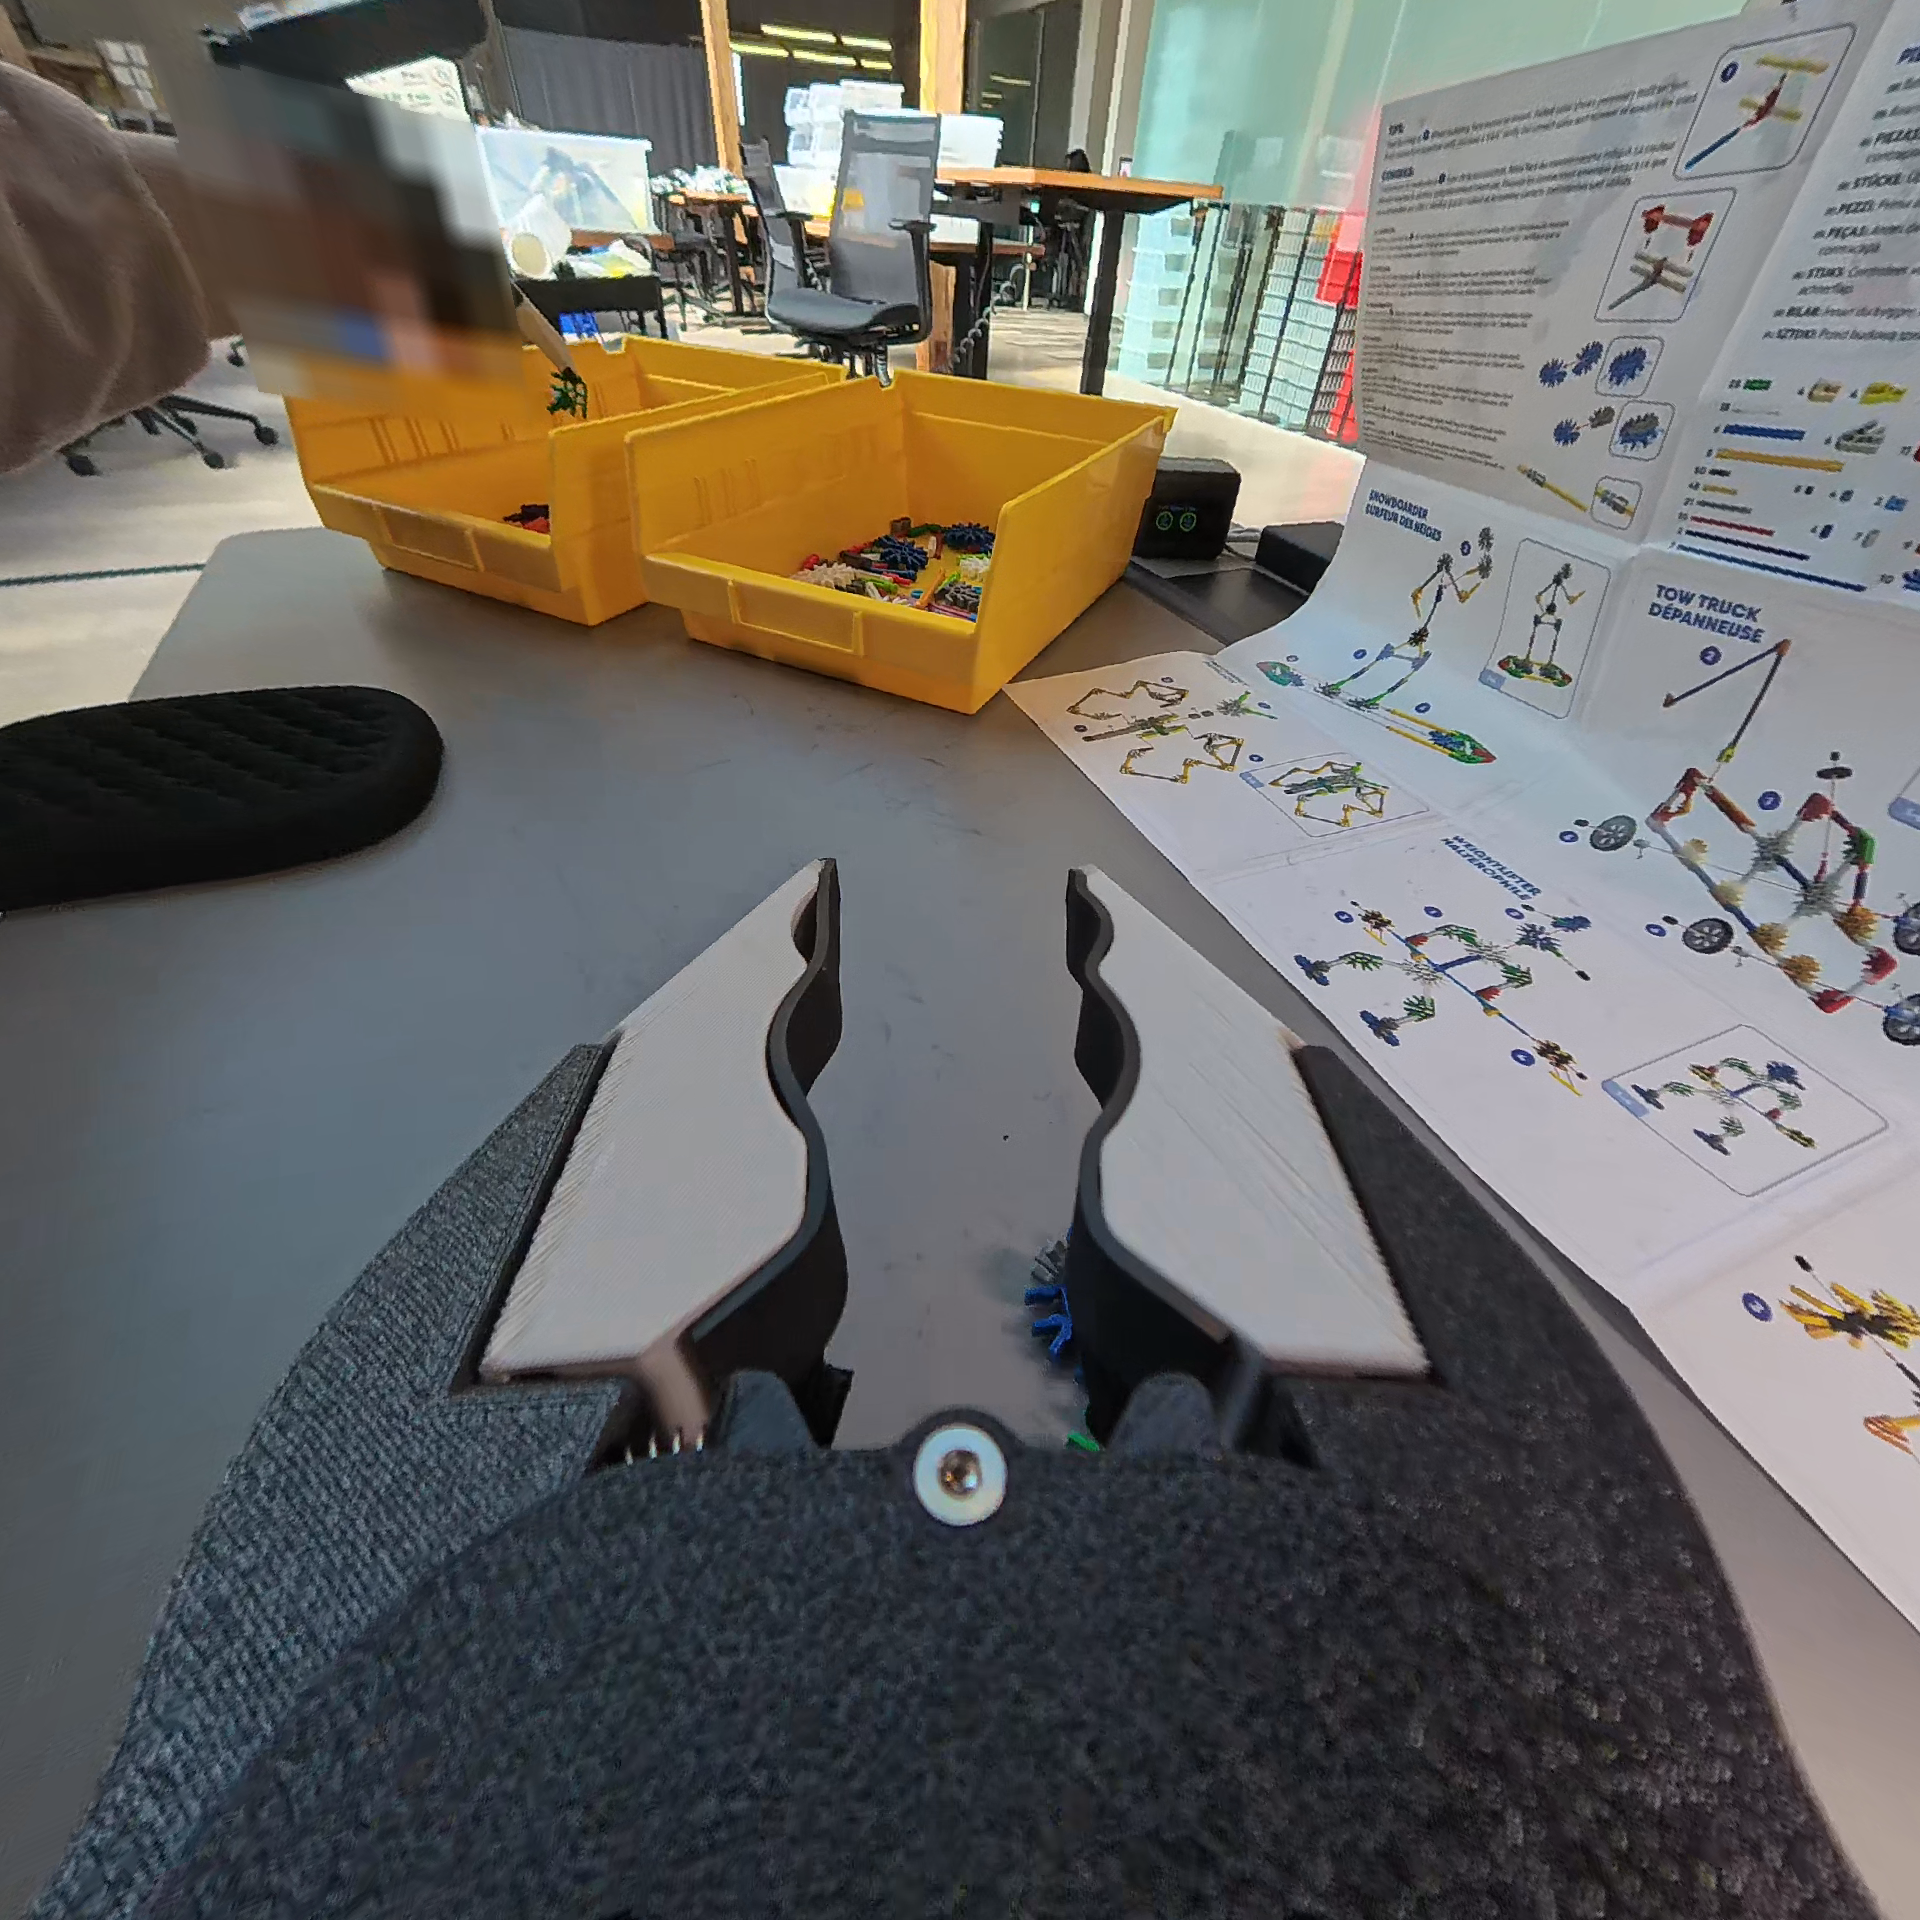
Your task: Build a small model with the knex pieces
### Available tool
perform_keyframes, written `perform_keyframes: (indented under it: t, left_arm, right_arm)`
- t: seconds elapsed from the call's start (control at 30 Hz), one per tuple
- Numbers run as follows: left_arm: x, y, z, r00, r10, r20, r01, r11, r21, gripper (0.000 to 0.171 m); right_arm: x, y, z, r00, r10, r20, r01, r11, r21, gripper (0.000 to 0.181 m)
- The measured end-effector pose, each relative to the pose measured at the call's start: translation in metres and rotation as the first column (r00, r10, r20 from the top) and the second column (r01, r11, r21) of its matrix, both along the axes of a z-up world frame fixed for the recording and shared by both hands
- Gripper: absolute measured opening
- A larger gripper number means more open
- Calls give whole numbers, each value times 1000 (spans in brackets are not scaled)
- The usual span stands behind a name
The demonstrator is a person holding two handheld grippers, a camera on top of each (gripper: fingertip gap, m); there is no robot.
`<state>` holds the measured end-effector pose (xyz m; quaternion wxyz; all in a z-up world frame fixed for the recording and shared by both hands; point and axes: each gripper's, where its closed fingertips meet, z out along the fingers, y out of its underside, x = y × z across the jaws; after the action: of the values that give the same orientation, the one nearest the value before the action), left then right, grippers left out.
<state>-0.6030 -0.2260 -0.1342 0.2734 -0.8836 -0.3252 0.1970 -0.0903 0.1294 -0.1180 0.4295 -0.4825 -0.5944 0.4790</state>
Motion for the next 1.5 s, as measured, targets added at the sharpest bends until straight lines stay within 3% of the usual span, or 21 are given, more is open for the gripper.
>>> perform_keyframes:
  t: [0.37, 0.47, 0.57, 0.67, 0.77, 0.9, 1.0, 1.1, 1.2, 1.37, 1.5]
  left_arm:
    - [-2, 11, 0, 996, -54, 66, 51, 998, 46, 5]
    - [-4, 21, 12, 998, -61, 26, 58, 993, 100, 35]
    - [4, 46, 43, 992, -106, -65, 118, 967, 226, 47]
    - [40, 87, 88, 955, -217, -203, 276, 901, 334, 50]
    - [104, 137, 127, 867, -355, -349, 475, 802, 363, 55]
    - [212, 208, 147, 731, -506, -458, 676, 630, 384, 49]
    - [296, 261, 132, 626, -639, -447, 777, 470, 418, 40]
    - [372, 310, 92, 517, -776, -360, 822, 335, 460, 39]
    - [431, 341, 48, 406, -867, -289, 846, 237, 477, 39]
    - [474, 353, -13, 260, -940, -223, 879, 134, 457, 35]
    - [488, 340, -31, 196, -967, -161, 864, 92, 496, 33]
  right_arm:
    - [0, 1, -1, 1000, 0, -3, 0, 999, -41, 42]
    - [0, 2, -1, 1000, -4, -3, 4, 999, -48, 42]
    - [0, 3, -1, 1000, -5, -6, 5, 999, -48, 42]
    - [2, 6, 3, 1000, -14, -7, 14, 1000, -26, 42]
    - [12, 26, 20, 996, -85, -19, 86, 996, 35, 41]
    - [41, 70, 23, 974, -210, 86, 206, 977, 59, 40]
    - [58, 86, 10, 959, -223, 176, 220, 975, 39, 40]
    - [66, 72, -23, 939, -101, 328, 101, 995, 17, 47]
    - [65, 57, -57, 887, -47, 459, 14, 997, 74, 62]
    - [41, 45, -75, 884, -37, 465, -55, 982, 183, 40]
    - [34, 47, -92, 847, -22, 532, -90, 979, 184, 24]
